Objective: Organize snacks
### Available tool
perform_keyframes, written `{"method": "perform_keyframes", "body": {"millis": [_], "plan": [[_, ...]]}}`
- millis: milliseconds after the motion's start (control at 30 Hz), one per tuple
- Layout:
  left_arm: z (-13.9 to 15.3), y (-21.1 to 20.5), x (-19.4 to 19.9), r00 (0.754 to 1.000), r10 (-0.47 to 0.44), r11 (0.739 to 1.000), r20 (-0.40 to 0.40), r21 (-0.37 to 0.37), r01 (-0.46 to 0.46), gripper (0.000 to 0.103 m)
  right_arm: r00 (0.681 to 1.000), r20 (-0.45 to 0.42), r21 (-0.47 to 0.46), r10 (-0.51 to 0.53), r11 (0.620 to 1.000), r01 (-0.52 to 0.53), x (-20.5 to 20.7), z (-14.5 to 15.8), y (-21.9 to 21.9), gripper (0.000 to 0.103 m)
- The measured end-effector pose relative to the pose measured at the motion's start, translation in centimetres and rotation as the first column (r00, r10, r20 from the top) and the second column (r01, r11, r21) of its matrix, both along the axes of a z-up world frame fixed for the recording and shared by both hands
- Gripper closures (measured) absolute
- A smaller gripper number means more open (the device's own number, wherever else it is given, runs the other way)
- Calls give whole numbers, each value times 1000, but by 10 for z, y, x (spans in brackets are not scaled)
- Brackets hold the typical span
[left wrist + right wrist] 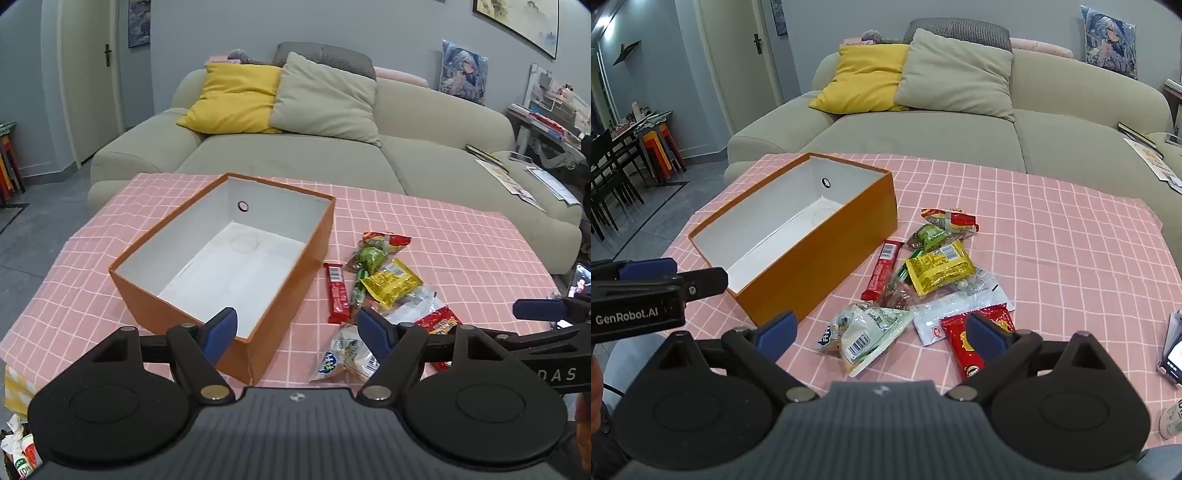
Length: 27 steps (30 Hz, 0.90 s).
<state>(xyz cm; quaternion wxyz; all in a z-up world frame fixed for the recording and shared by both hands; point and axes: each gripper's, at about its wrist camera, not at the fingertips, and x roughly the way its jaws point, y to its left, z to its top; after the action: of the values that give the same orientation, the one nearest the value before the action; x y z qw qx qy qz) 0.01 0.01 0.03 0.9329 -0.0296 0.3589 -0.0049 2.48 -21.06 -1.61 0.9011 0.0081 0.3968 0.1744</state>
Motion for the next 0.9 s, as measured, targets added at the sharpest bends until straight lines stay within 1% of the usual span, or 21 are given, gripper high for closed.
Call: {"method": "perform_keyframes", "body": {"millis": [200,267,300,467,900], "plan": [[0,2,1,999,-29,999,-14,-13,29,16,1000,-7,-7,2,1000,-2,-1,-1,3,7],[0,5,2,999,-35,999,-18,-21,35,16,1000,-9,-6,0,1000,0,0,3,1,7],[-4,-2,-1,1000,5,1000,-11,2,-5,16,1000,-8,-10,-2,1000,2,-2,3,3,7],[-5,-3,-3,1000,10,1000,-22,8,-10,16,1000,-11,-12,-4,1000,4,0,-1,1,7],[-6,0,1,999,17,1000,-49,12,-17,16,1000,-7,-18,-2,1000,1,0,1,2,7]]}}
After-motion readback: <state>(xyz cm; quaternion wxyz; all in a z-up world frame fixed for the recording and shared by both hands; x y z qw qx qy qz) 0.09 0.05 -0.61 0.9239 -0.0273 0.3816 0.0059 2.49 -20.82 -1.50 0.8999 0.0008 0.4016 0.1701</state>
